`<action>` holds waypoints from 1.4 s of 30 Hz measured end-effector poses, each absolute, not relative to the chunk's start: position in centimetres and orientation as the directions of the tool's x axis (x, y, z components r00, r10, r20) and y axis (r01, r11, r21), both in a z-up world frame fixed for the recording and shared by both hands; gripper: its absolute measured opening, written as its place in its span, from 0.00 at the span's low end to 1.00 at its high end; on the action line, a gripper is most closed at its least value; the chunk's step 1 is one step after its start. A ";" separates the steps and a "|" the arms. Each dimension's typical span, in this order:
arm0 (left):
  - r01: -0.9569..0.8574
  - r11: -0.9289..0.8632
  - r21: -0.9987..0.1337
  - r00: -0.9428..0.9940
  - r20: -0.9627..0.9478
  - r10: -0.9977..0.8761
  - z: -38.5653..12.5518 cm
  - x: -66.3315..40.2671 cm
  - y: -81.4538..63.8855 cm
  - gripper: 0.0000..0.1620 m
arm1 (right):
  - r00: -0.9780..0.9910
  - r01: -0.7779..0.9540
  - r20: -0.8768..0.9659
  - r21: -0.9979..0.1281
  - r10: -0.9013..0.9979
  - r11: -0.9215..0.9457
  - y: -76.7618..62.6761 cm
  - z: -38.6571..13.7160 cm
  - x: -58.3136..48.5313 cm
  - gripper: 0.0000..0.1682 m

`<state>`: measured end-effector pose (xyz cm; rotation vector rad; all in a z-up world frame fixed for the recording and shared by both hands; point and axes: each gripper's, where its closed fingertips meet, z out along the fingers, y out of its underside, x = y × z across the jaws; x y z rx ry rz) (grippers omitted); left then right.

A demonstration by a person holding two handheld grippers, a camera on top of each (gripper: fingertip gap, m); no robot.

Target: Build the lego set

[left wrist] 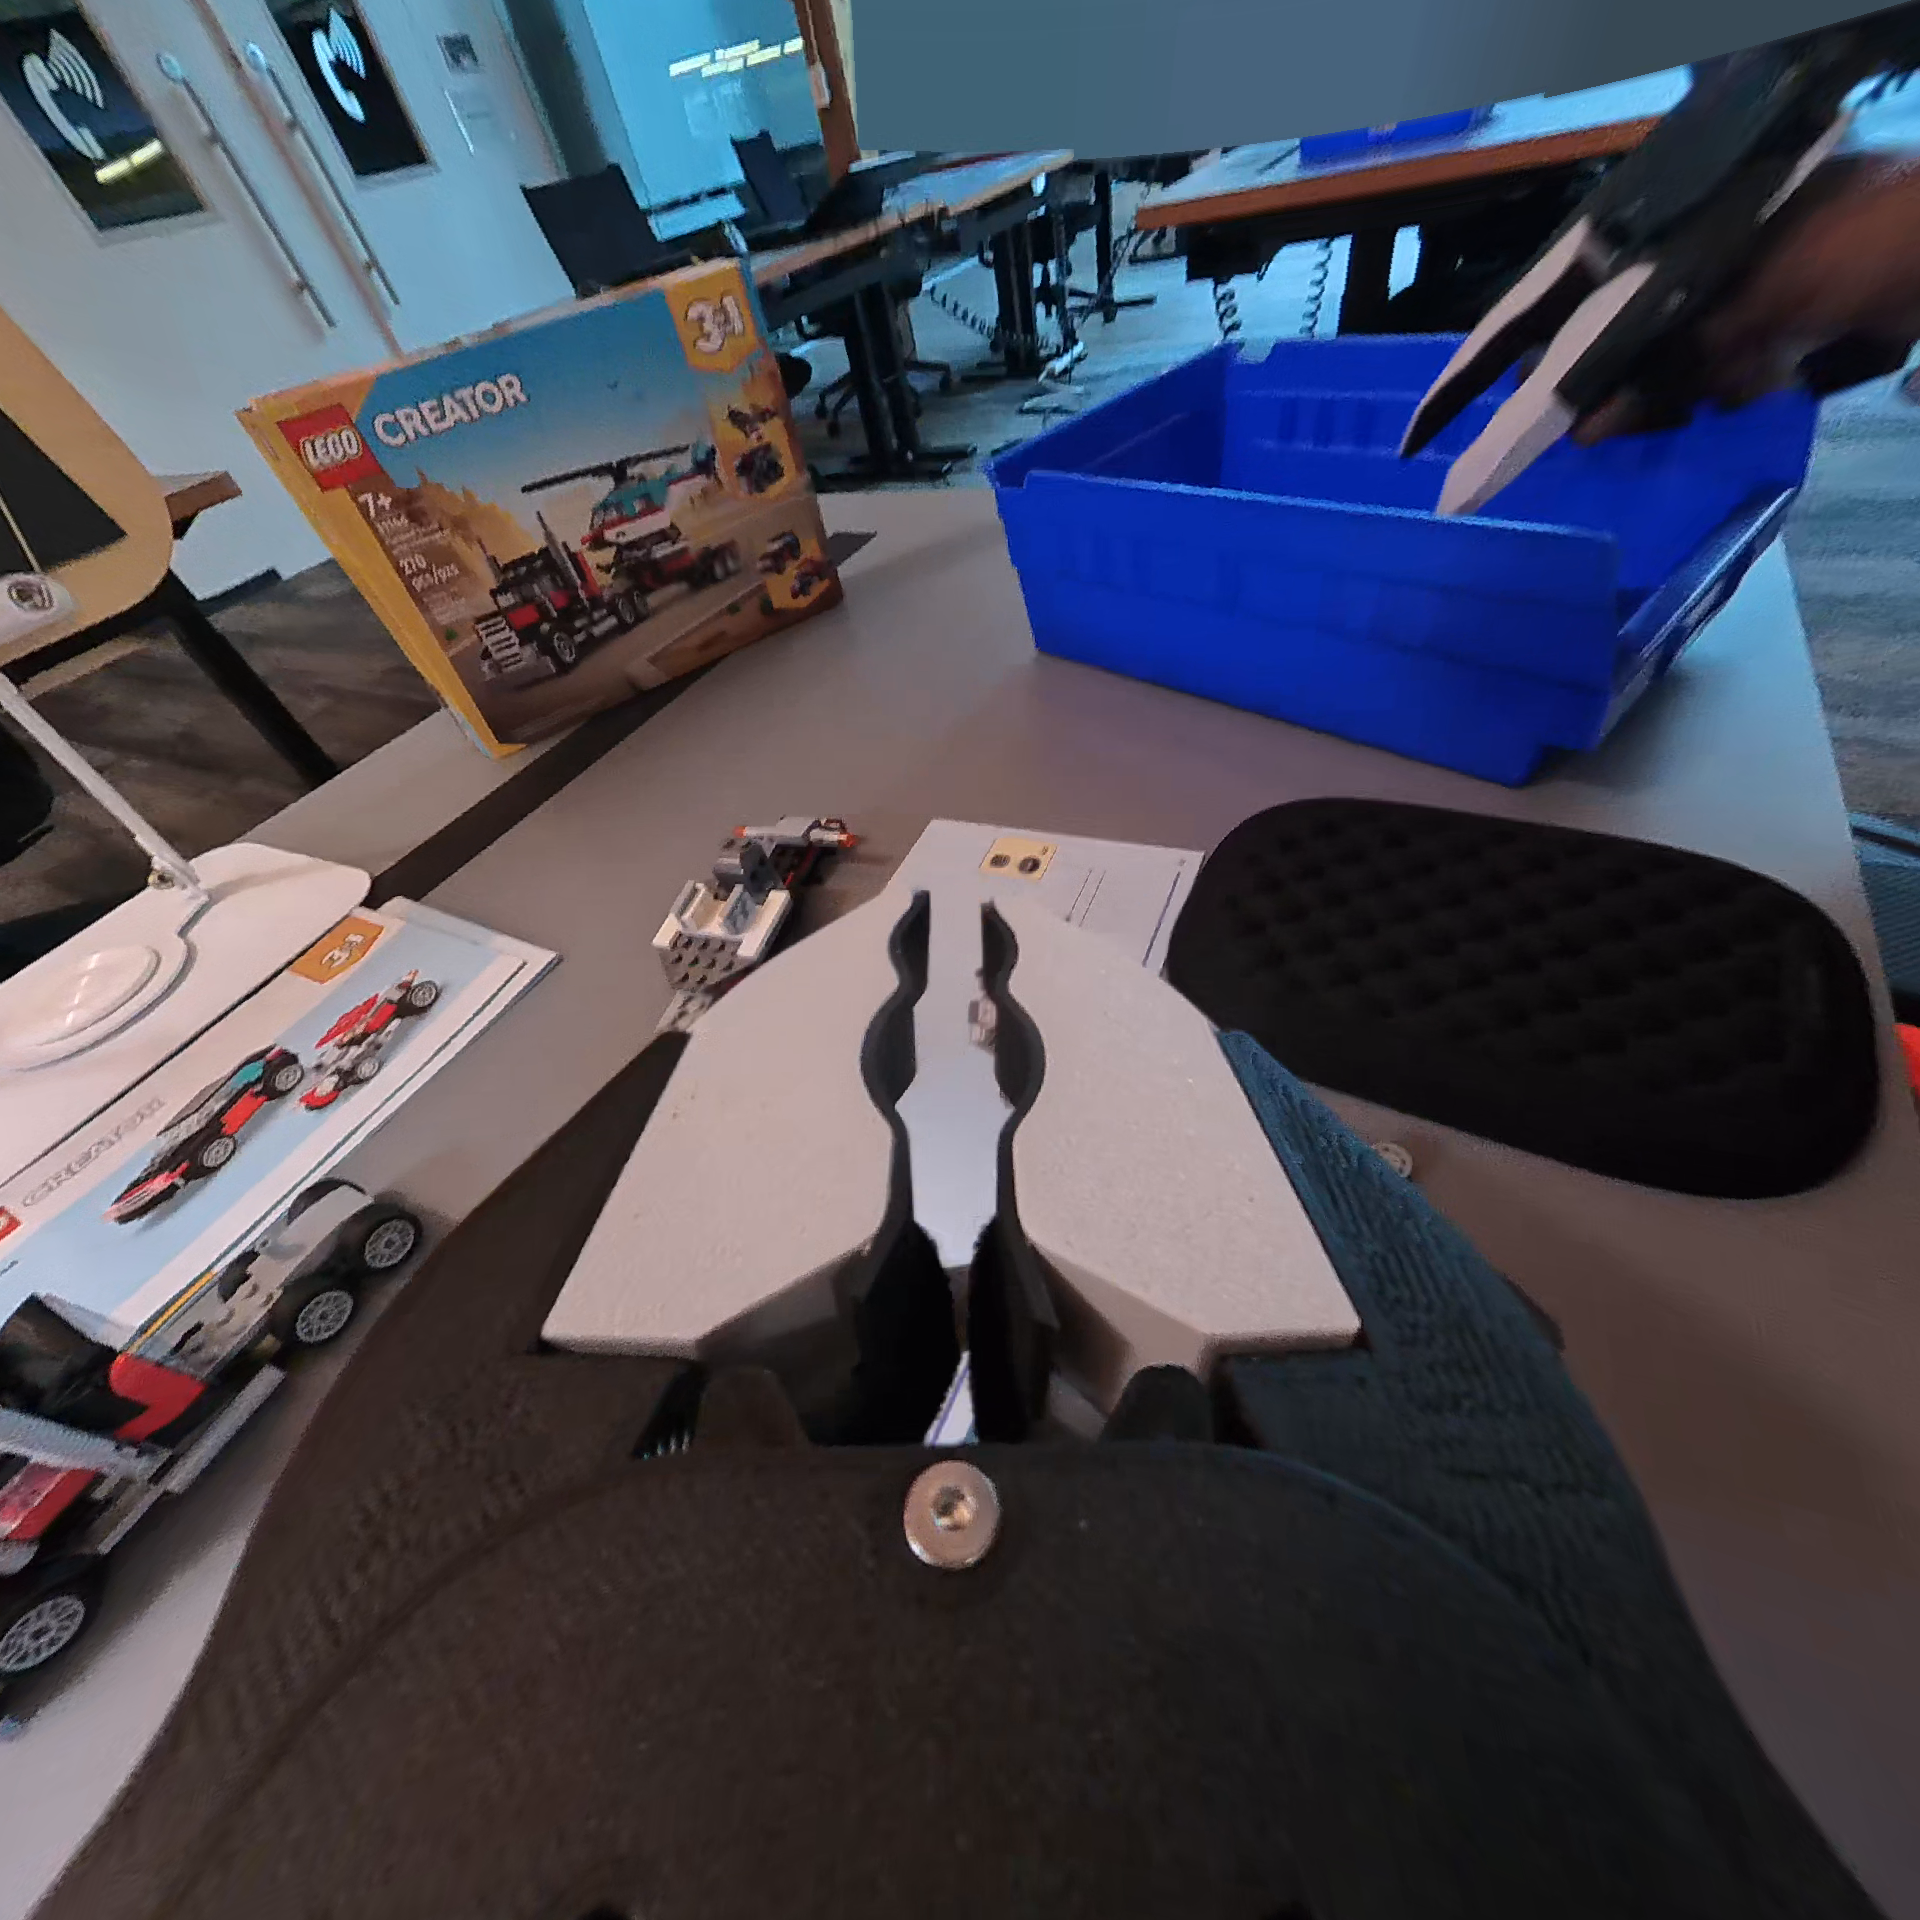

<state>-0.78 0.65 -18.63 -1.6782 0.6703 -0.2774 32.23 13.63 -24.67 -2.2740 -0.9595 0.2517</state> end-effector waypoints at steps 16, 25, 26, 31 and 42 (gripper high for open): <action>-0.233 -0.178 -0.956 0.823 -0.097 -0.559 -19.6 -0.9 4.1 0.07 | 0.644 0.637 0.061 -0.595 0.762 -0.490 13.1 -26.5 30.1 0.09; -0.267 -0.197 -0.943 0.815 -0.111 -0.568 -19.9 -0.2 5.0 0.07 | 0.692 0.566 0.090 -0.683 0.716 -0.462 12.5 -21.3 31.2 0.11; -0.270 -0.203 -0.941 0.813 -0.110 -0.572 -20.0 0.0 4.9 0.07 | 0.685 0.546 0.107 -0.730 0.720 -0.411 12.2 -19.3 31.3 0.10; -0.274 -0.213 -0.938 0.797 -0.098 -0.596 -20.6 0.6 4.8 0.07 | 0.373 0.665 -0.071 -0.675 0.925 -0.320 7.9 -20.6 27.8 0.10; -0.237 -0.187 -0.953 0.803 -0.084 -0.590 -20.0 -0.4 3.4 0.07 | -0.263 0.842 -0.291 -0.535 0.920 0.071 2.8 -29.8 24.7 0.02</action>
